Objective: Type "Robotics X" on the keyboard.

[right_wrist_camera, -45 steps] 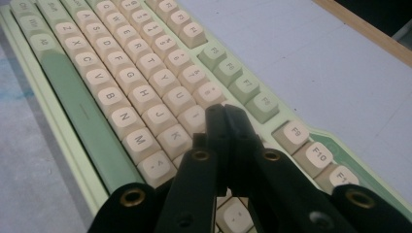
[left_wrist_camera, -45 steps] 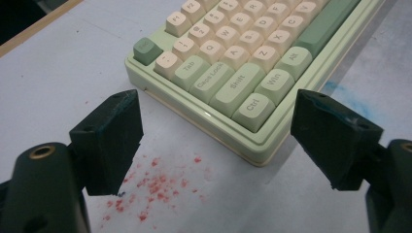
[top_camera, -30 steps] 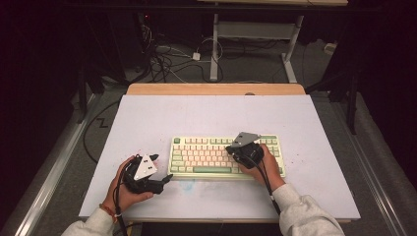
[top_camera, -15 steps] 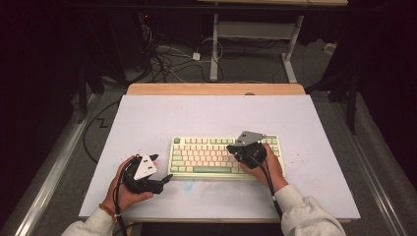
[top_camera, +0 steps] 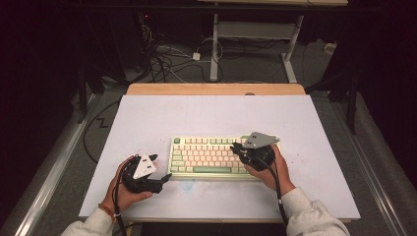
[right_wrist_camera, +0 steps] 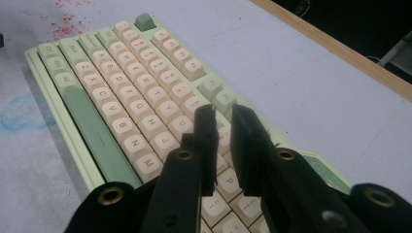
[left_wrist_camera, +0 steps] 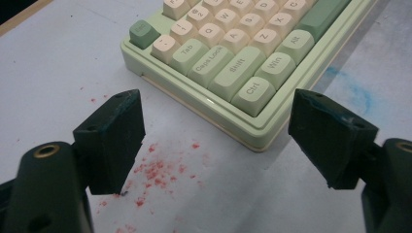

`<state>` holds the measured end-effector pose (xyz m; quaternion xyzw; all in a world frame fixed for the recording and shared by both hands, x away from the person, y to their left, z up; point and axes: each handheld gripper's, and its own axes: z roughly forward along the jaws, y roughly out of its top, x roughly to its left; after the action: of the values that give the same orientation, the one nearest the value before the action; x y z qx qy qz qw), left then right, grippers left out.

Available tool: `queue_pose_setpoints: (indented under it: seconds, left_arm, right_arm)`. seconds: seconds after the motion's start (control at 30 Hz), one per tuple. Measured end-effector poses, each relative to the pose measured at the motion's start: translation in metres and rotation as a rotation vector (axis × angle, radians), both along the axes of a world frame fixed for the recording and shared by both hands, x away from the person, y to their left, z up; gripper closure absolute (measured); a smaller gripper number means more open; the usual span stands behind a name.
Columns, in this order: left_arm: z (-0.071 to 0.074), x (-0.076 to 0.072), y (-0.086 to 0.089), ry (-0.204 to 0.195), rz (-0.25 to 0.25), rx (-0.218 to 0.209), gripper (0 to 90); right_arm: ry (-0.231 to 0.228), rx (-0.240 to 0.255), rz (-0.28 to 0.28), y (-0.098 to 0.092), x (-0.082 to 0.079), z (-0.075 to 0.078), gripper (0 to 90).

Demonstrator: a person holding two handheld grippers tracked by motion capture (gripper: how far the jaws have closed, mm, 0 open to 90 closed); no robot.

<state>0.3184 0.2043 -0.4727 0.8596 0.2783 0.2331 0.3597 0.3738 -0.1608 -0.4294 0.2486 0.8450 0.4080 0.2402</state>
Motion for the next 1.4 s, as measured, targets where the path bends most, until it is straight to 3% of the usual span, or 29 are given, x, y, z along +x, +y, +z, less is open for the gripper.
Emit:
queue_pose_setpoints:
  seconds: [0.13, 0.27, 0.53, 0.77, 0.93, 1.07, 1.17, 1.4]
  left_arm:
    - [0.001, -0.001, 0.001, 0.005, -0.013, 0.000, 21.7]
    - [0.005, -0.003, 0.002, 0.000, -0.031, -0.036, 25.0]
    - [0.003, -0.001, 0.001, 0.022, -0.017, -0.017, 25.0]
    - [0.005, -0.001, 0.000, 0.016, -0.015, -0.020, 25.0]
    - [0.008, -0.002, -0.001, 0.022, -0.024, -0.041, 28.8]
    - [0.012, -0.002, -0.003, 0.034, -0.031, -0.077, 39.7]
    - [0.014, -0.003, -0.006, 0.051, -0.064, -0.100, 51.0]
    - [0.027, 0.004, -0.026, 0.091, -0.183, -0.072, 82.4]
  right_arm:
    - [-0.021, 0.014, -0.006, -0.005, -0.007, 0.003, 70.5]
    - [-0.063, 0.031, -0.022, -0.012, -0.014, 0.005, 58.6]
    - [-0.090, 0.070, -0.070, -0.030, -0.030, 0.003, 34.6]
    - [-0.110, 0.098, -0.110, -0.046, -0.043, -0.002, 28.2]
    - [-0.141, 0.067, -0.146, -0.054, -0.053, -0.007, 27.6]
    - [-0.129, 0.081, -0.162, -0.062, -0.061, -0.014, 28.0]
    - [-0.115, 0.067, -0.166, -0.065, -0.068, -0.018, 28.0]
    - [-0.086, 0.046, -0.155, -0.068, -0.078, -0.025, 27.8]
